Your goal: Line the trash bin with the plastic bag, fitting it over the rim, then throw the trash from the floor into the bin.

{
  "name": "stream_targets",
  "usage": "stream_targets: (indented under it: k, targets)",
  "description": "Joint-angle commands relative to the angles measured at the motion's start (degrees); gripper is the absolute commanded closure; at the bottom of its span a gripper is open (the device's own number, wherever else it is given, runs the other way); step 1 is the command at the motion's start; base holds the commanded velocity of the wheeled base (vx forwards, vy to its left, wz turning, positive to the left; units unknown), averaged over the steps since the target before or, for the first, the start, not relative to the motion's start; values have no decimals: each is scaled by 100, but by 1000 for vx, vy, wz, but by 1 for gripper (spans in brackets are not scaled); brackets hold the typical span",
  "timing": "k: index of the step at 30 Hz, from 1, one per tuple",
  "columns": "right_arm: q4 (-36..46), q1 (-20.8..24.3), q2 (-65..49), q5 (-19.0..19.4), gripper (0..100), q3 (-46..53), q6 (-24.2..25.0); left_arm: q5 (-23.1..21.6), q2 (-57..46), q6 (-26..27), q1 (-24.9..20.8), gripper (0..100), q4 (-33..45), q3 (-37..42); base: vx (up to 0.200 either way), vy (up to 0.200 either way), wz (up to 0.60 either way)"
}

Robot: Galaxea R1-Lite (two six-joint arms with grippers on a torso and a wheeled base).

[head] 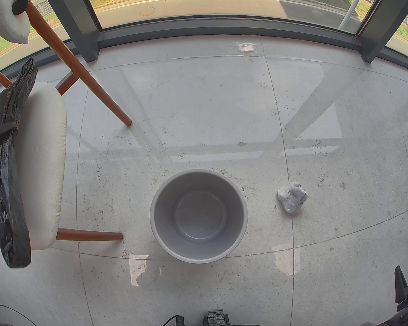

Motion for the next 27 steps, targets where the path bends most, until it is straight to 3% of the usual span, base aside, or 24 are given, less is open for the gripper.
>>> stream_targets:
  k: [1,2,5,6,7,9,12,13,22,27]
  targets:
    - [-2,-4,-24,1,0,101,-4,-1325,-1144,-538,-290,100,-1276,1198,0,0,0]
    - [-2,5,-24,1,0,101,-4,-1369,-1170,-538,-325,100,-1320,1250,0,0,0]
    - [-2,5,-24,1,0,101,-4,-1536,-1575,-538,-1160,100,-1618,1698,0,0,0]
    - [-2,5,-24,1,0,101,-4,-1536,-1610,-538,-1239,100,-1618,1725,0,0,0]
    - [-2,-4,-24,1,0,101,-4,-1536,-1838,-538,-1678,100,-1618,1857,0,0,0]
    - [-2,5,-24,1,0,101,5,-1536,-2032,-538,-2135,100,-1610,1971,0,0,0]
    - [-2,-4,-24,1,0,101,5,-1536,-2040,-538,-2478,100,-1610,1980,0,0,0]
    - [-2,-4,-24,1,0,101,5,-1545,-2040,-520,-2777,100,-1654,1927,0,0,0]
    - [-2,5,-24,1,0,101,22,-1764,-1935,-309,-2918,100,-1689,1839,0,0,0]
    - [-2,5,-24,1,0,101,31,-1729,-775,1264,-2918,100,-2392,1813,0,0,0]
